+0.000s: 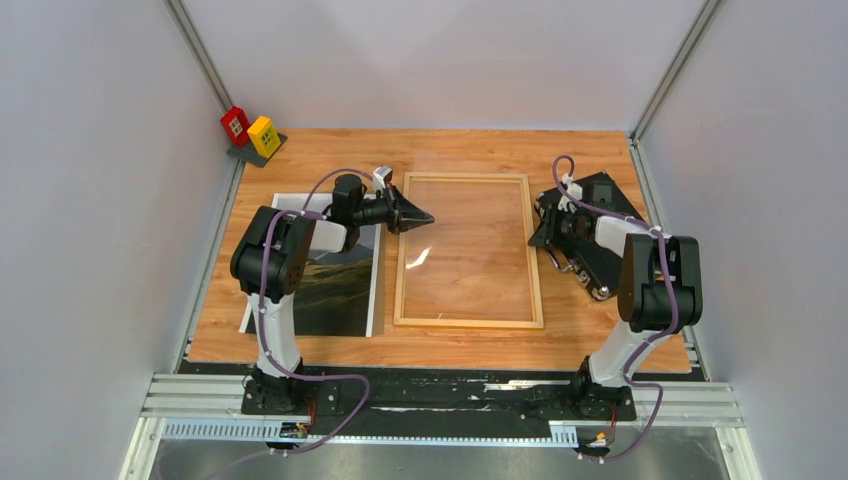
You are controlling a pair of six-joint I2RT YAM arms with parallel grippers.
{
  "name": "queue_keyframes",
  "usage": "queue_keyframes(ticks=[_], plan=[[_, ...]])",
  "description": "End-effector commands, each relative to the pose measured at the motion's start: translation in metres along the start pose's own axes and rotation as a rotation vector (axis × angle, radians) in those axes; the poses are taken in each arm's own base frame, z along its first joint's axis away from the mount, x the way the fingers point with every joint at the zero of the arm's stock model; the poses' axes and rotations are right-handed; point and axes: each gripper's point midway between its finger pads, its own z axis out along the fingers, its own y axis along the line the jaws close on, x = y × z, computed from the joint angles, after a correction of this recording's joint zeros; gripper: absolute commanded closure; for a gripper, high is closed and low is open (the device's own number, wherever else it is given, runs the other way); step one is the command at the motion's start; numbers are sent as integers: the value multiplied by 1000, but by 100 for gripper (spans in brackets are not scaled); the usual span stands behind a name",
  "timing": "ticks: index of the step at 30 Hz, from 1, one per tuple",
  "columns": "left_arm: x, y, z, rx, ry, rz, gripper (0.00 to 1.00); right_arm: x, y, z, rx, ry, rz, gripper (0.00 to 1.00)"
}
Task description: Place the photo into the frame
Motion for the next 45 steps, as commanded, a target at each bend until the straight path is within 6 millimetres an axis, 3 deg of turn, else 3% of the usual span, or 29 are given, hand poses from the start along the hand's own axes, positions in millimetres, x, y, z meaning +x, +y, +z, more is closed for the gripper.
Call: queue_keyframes(ticks=[1,11,30,45], plan=[[1,-2,6,4,6,64,100,-21,6,-2,-34,-51,-28,69],[0,9,8,-29,-7,73,100,-20,7,-1,-40,-45,-20,58],[2,22,5,-67,-16,84,100,-21,3,-3,-17,-49,-14,53],[4,15,4,-55,-5,109,100,-48,0,-34,72,-136,-103,55]])
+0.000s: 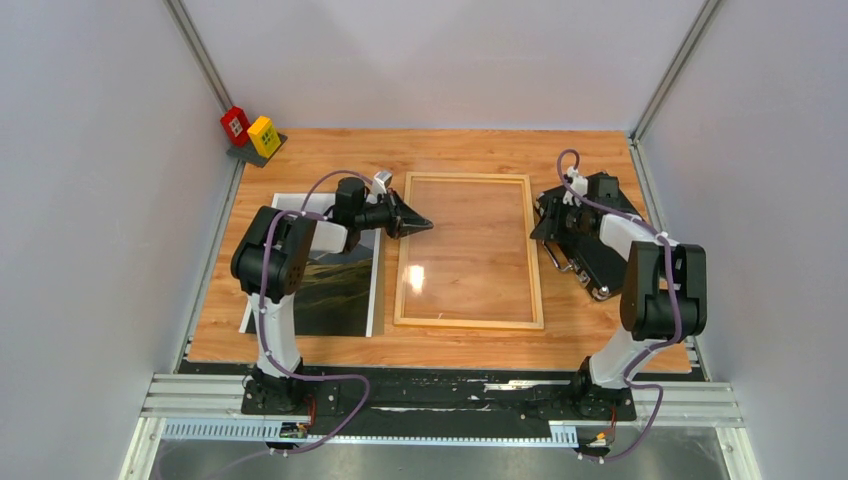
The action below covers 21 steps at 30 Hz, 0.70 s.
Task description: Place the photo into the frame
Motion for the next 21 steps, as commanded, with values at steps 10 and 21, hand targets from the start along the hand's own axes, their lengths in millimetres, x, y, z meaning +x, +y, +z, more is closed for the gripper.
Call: queue_keyframes(ticks=[10,21], plan=[[7,-14,4,46,23,52,100,-28,-2,-14,39,-71,-60,57],[6,-16,4,61,20,83,100,-18,0,-5,1,-33,-22,57]])
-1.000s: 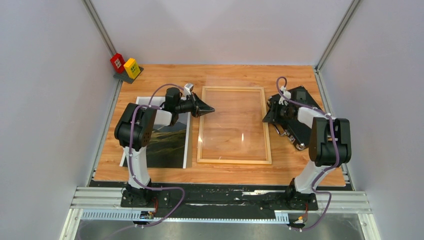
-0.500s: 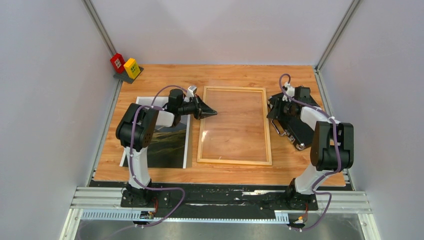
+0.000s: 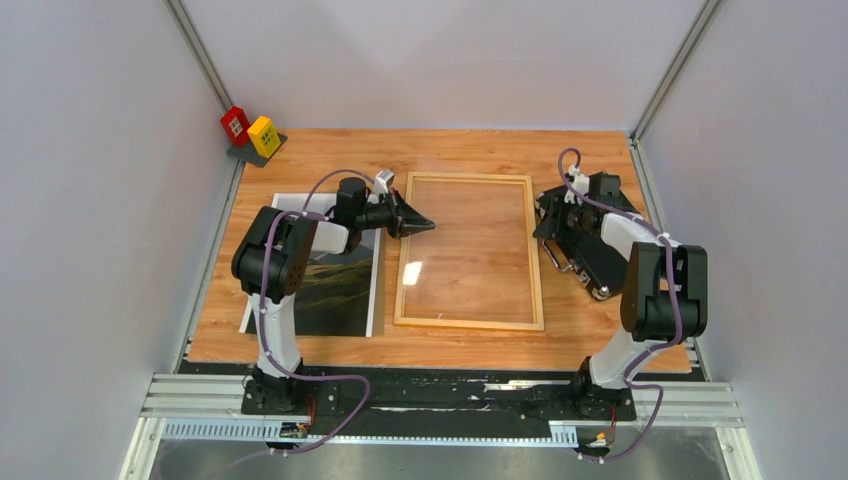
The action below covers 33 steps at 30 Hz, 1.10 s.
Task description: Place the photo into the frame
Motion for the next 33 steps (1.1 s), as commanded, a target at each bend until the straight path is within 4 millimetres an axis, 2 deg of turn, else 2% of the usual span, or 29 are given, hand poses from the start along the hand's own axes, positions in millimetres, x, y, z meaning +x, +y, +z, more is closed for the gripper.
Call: queue_keyframes(ticks=[1,15,33], plan=[[0,-12,1,48,2,74,100,-11,3,1,-29,-16,1,57],[-5,-9,2,41,-14,148,100,4,7,16,-75,45,39,57],[-6,-29,-4,75,-40,246,100,5,7,18,-80,52,41,57]])
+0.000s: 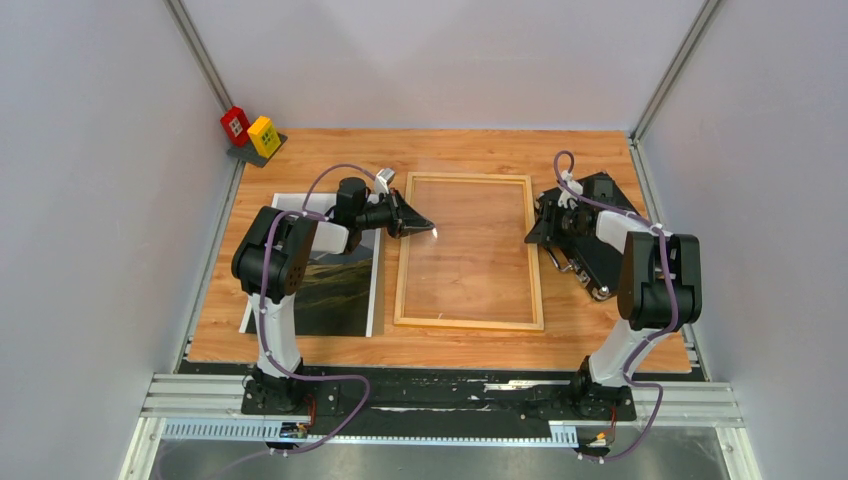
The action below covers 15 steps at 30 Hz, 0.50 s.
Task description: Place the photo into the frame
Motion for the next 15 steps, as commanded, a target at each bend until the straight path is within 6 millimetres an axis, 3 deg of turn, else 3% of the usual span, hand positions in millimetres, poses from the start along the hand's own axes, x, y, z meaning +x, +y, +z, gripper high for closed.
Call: queue_keyframes(ticks=[1,15], plan=[[-8,-33,-4,76,-39,141,100,-12,-4,1,9,-26,-15,57],[-11,-46,-7,105,-51,239,100,-14,-3,-1,5,-31,-13,57]])
